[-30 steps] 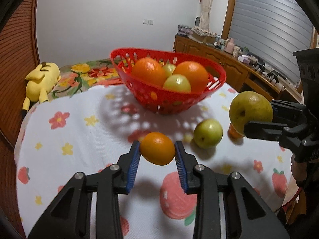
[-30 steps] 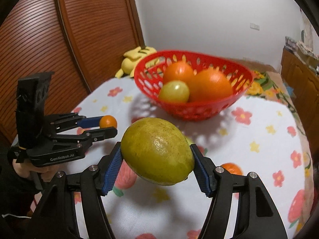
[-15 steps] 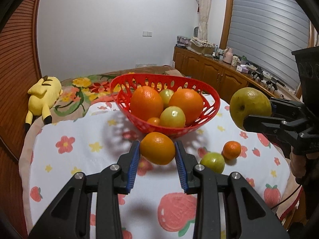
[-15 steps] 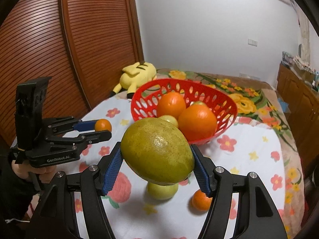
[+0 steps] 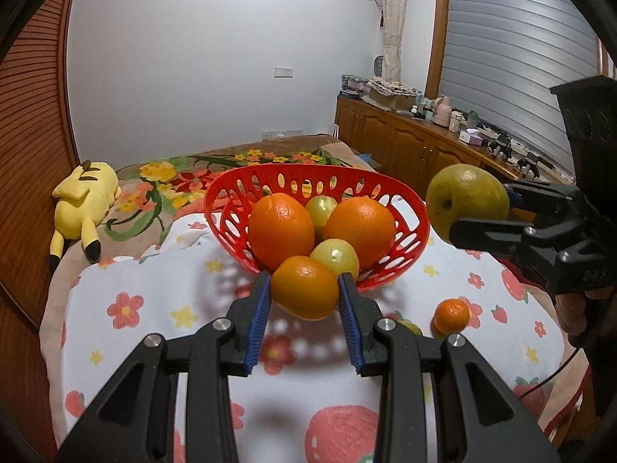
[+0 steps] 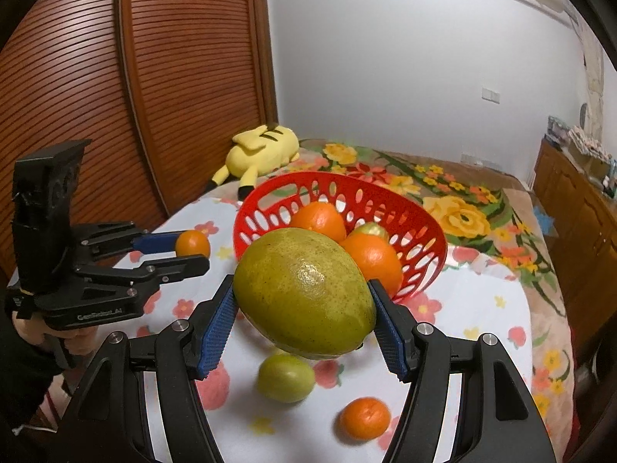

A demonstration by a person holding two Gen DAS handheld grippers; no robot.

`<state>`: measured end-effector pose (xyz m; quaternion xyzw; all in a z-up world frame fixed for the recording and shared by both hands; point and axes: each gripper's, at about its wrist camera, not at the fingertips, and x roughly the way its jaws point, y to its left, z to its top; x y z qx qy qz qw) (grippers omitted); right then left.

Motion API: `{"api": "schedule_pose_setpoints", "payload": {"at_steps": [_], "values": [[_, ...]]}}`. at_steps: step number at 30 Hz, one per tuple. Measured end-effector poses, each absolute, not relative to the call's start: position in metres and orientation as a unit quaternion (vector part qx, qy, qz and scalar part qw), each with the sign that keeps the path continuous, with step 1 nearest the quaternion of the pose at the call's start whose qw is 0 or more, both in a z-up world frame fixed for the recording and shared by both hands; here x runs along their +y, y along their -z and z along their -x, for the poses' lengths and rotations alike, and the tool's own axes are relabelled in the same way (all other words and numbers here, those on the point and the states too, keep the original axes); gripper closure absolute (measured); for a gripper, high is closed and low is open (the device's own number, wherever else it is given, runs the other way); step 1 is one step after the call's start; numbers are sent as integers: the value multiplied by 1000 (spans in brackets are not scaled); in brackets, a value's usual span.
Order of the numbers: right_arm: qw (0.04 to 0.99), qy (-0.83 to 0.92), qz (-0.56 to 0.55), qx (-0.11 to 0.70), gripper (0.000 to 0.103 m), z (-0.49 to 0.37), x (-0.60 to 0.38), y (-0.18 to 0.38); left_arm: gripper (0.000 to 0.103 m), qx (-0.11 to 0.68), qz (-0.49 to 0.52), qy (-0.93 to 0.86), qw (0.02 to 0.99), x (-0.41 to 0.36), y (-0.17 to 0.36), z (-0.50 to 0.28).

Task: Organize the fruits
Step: 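Lift both held fruits and carry them over the red basket, then lower both fruits into the basket and open both tools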

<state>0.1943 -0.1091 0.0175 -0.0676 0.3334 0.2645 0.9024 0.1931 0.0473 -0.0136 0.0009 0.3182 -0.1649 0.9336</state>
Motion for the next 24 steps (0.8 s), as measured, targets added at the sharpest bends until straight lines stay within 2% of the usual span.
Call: {"api": "schedule_pose_setpoints", "payload": {"at_steps": [24], "values": [[891,-245,102,369,35,-317,-129,10,70,347,-5,149,926,34,30,-263]]}}
